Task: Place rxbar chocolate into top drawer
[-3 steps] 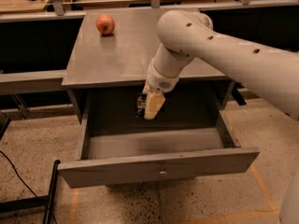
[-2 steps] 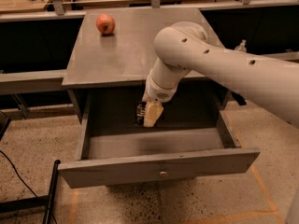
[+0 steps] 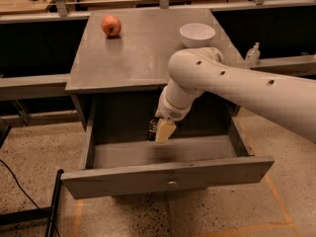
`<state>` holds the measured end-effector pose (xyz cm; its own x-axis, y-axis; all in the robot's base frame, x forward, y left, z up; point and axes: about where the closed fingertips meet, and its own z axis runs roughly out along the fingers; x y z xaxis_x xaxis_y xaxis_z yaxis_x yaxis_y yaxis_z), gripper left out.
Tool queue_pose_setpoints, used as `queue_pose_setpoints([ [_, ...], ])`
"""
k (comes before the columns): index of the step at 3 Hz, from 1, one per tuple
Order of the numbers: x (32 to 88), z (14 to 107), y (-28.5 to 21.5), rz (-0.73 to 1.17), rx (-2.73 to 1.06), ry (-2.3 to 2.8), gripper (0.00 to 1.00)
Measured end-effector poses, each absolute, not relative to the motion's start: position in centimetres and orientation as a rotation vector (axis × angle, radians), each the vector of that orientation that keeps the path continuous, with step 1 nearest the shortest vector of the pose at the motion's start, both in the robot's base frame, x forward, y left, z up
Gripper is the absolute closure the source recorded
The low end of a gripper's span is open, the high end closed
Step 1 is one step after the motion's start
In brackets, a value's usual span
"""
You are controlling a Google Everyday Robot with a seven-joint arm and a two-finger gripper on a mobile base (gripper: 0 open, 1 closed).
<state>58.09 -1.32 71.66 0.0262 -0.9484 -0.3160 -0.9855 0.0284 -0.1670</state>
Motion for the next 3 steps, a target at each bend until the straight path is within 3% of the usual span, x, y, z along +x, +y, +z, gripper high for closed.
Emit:
queue_pose_setpoints([
  [3,57.8,71.3,-3.1,0.14,-1.902,2.022,0.05],
])
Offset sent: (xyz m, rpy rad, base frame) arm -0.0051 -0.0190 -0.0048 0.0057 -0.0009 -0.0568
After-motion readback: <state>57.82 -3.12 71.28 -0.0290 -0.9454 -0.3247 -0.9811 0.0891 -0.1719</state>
